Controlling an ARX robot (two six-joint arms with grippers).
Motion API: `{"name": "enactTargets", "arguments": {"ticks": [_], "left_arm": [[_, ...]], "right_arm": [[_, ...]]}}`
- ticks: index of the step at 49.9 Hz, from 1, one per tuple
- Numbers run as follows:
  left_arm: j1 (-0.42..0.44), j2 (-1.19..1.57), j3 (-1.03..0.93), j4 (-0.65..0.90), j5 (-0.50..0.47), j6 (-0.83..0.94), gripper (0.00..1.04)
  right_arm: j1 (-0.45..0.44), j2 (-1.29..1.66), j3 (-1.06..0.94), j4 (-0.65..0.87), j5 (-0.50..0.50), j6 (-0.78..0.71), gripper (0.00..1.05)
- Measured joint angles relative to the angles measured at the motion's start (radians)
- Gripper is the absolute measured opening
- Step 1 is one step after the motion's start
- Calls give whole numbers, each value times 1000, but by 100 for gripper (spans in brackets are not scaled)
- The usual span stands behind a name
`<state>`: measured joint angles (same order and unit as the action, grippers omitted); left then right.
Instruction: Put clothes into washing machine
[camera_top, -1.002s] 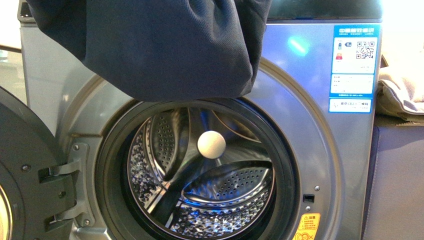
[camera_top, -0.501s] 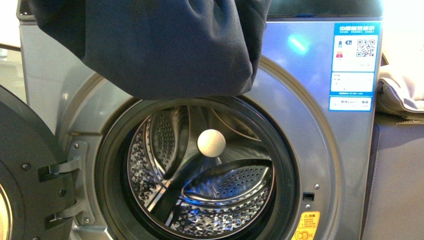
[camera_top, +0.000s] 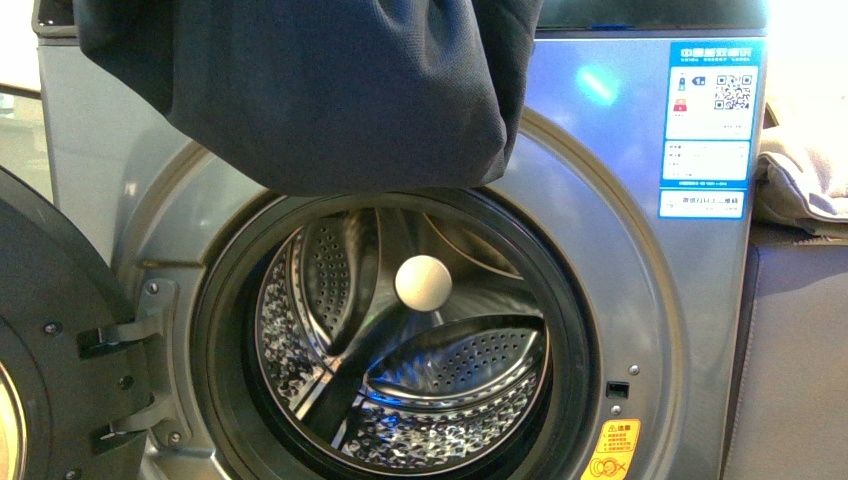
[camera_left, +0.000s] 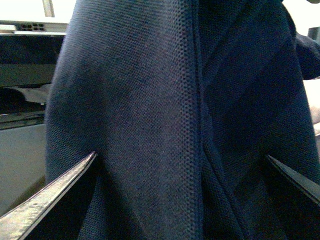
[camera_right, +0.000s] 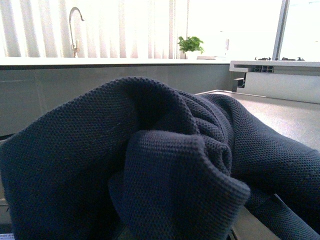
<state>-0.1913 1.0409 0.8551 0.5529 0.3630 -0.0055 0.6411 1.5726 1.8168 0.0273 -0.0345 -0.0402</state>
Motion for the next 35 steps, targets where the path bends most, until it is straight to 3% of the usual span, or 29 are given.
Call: {"name": "enactTargets", "arguments": {"ticks": [13, 19, 27, 35], "left_arm": [[-29, 24, 13, 105, 156, -122, 98], [-47, 28, 17, 128, 184, -175, 98], [-91, 56, 34, 85, 150, -162, 98], [-148, 127, 85, -9, 8, -71, 98]], "right_arm": [[0, 0, 0, 0, 0, -1, 13], [0, 0, 0, 0, 0, -1, 13], [0, 0, 0, 0, 0, -1, 13], [0, 0, 0, 0, 4, -2, 13]]}}
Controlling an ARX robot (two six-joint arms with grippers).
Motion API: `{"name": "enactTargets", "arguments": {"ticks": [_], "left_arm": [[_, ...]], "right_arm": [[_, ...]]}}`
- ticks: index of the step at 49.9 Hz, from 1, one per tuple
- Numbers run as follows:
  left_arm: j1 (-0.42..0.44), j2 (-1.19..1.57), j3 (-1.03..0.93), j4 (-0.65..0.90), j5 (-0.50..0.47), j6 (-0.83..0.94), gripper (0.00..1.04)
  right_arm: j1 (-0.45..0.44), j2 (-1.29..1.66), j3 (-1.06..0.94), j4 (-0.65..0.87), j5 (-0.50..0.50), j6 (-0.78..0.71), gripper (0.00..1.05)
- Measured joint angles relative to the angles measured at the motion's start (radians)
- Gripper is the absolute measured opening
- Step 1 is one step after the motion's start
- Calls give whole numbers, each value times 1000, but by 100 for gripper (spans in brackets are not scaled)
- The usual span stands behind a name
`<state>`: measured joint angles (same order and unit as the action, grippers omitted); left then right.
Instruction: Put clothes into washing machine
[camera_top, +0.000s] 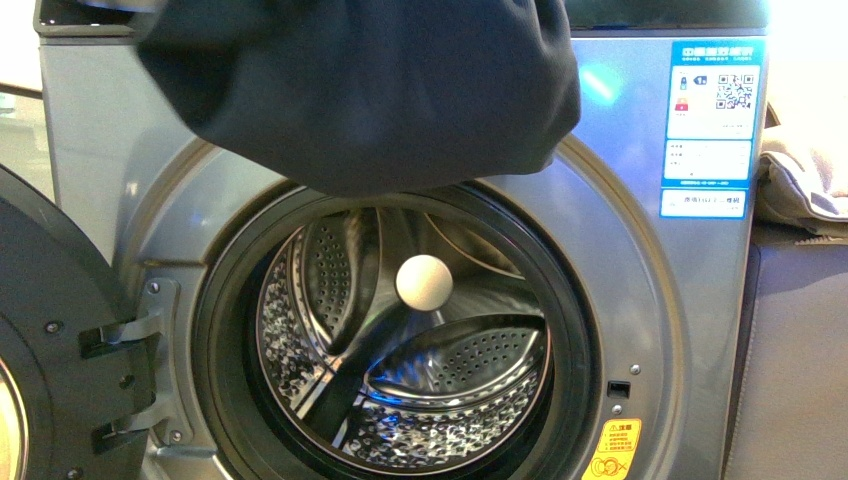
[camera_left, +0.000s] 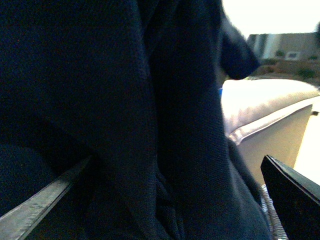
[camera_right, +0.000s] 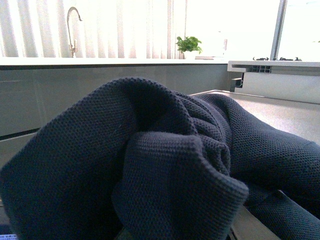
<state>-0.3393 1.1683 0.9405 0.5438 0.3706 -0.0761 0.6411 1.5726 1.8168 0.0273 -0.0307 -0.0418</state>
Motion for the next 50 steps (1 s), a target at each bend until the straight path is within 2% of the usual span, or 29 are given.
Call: {"name": "enactTargets", "arguments": {"ticks": [14, 24, 40, 50], "left_arm": [[-39, 95, 68, -26, -200, 75, 98], [-68, 143, 100, 35, -421, 173, 98], [-116, 187, 130, 80, -509, 260, 98], [-125, 192, 130, 100, -522, 285, 69]], "right_arm": [[0, 0, 0, 0, 0, 0, 13], [0, 0, 0, 0, 0, 0, 13], [0, 0, 0, 0, 1, 0, 13], [0, 0, 0, 0, 1, 0, 13]]}}
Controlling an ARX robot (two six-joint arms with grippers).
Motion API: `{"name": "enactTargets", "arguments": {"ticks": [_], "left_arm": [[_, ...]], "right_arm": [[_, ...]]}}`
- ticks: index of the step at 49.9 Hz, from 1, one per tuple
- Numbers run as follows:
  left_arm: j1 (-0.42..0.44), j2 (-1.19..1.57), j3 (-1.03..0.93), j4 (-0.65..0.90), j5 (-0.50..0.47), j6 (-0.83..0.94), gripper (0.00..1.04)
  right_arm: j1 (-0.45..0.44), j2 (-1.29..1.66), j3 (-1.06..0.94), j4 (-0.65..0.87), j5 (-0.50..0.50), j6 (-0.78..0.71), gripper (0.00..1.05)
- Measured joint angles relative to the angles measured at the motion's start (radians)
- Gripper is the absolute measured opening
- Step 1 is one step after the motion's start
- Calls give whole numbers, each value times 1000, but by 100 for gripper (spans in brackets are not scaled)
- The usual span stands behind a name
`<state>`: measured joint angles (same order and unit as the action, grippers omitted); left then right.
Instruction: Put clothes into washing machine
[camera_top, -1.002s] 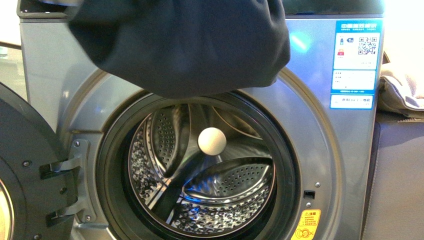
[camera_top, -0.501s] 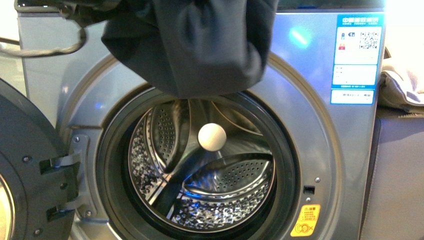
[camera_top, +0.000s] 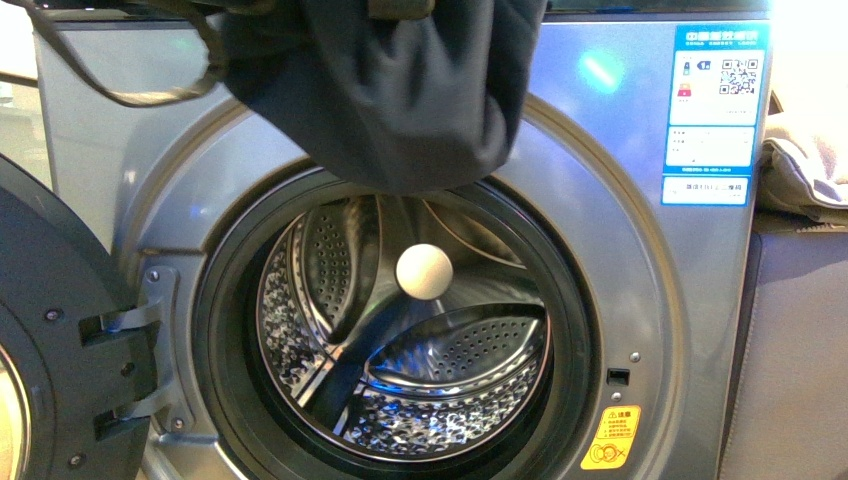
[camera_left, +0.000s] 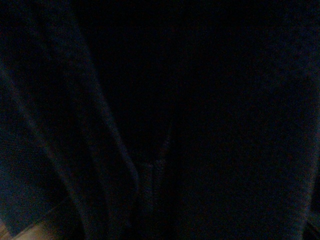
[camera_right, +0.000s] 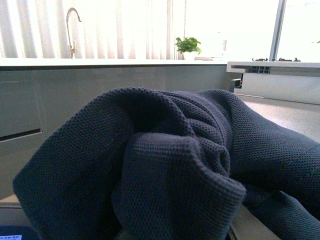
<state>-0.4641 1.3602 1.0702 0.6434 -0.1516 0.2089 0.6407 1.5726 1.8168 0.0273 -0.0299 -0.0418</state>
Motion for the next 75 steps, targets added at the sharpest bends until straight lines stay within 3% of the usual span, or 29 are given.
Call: {"name": "enactTargets", "arguments": {"ticks": [21, 23, 43, 49, 75], "left_arm": [[32, -17, -8, 3, 16, -35, 11], [36, -21, -11, 3, 20, -41, 6], [41, -35, -64, 18, 39, -69, 6], [46, -64, -119, 40, 48, -83, 6], [90, -157, -386, 120, 122, -127, 6]], "right_arm": [[0, 0, 0, 0, 0, 0, 13], [0, 0, 0, 0, 0, -2, 20], [0, -2, 0, 4, -1, -3, 75], [0, -2, 0, 4, 0, -3, 98], [0, -4, 2, 5, -2, -9, 97]]}}
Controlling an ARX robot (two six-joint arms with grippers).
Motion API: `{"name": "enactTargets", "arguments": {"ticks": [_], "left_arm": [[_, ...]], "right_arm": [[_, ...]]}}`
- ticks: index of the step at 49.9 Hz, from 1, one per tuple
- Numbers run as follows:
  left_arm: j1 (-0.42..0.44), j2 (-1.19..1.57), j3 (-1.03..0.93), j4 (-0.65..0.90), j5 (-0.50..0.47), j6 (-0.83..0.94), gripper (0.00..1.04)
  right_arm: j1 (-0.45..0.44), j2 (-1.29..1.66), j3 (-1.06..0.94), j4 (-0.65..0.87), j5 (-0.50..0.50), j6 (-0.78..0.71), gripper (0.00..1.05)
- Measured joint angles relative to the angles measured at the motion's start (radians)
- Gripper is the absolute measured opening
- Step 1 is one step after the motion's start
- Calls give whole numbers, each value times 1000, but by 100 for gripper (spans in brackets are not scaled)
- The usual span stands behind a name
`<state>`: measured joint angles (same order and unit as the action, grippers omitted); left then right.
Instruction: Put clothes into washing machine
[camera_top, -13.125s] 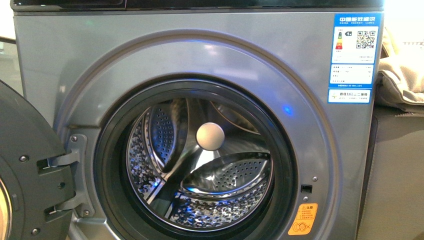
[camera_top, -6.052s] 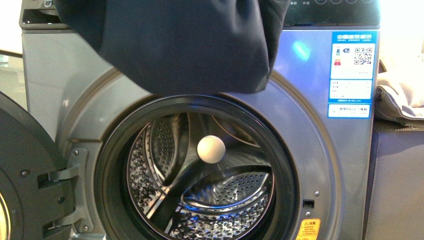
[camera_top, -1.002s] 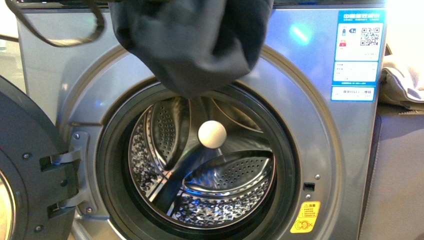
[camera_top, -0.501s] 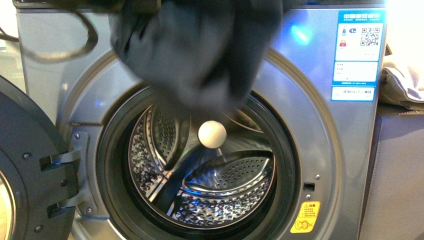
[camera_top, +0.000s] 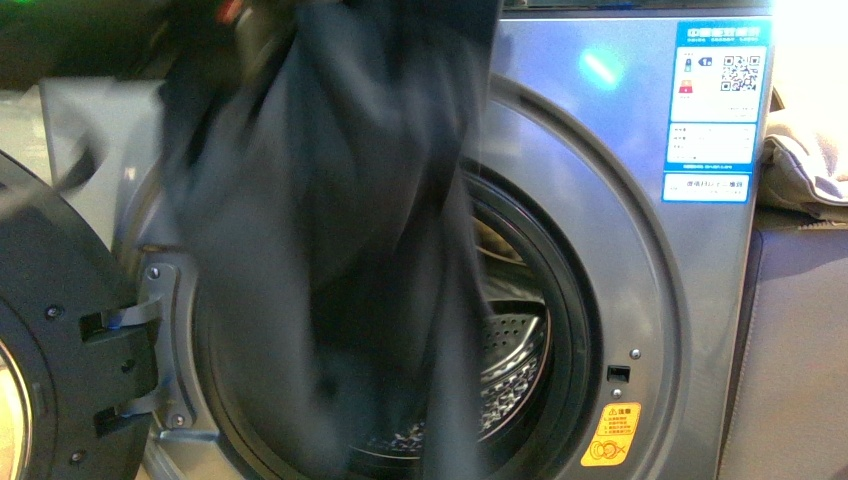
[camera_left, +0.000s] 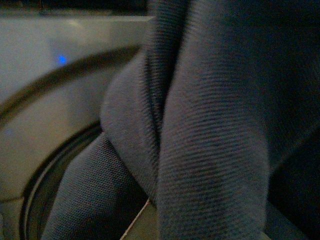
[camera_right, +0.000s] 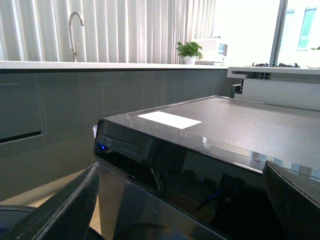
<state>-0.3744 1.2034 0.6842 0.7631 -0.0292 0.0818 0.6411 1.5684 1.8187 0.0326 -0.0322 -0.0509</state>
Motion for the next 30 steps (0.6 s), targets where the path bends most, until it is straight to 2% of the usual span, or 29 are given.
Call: {"name": "enactTargets", "arguments": {"ticks": [7, 15, 24, 30], "left_arm": [[31, 54, -16, 31, 8, -19, 6], [55, 185, 11, 135, 0, -32, 6], [56, 392, 108, 328, -73, -1, 6], [56, 483, 179, 394, -104, 20, 6]], "right_arm": [[0, -2, 0, 0, 0, 2, 97], [0, -2, 0, 0, 0, 2, 97], [0, -2, 0, 0, 0, 2, 97], [0, -2, 0, 0, 0, 2, 97]]}}
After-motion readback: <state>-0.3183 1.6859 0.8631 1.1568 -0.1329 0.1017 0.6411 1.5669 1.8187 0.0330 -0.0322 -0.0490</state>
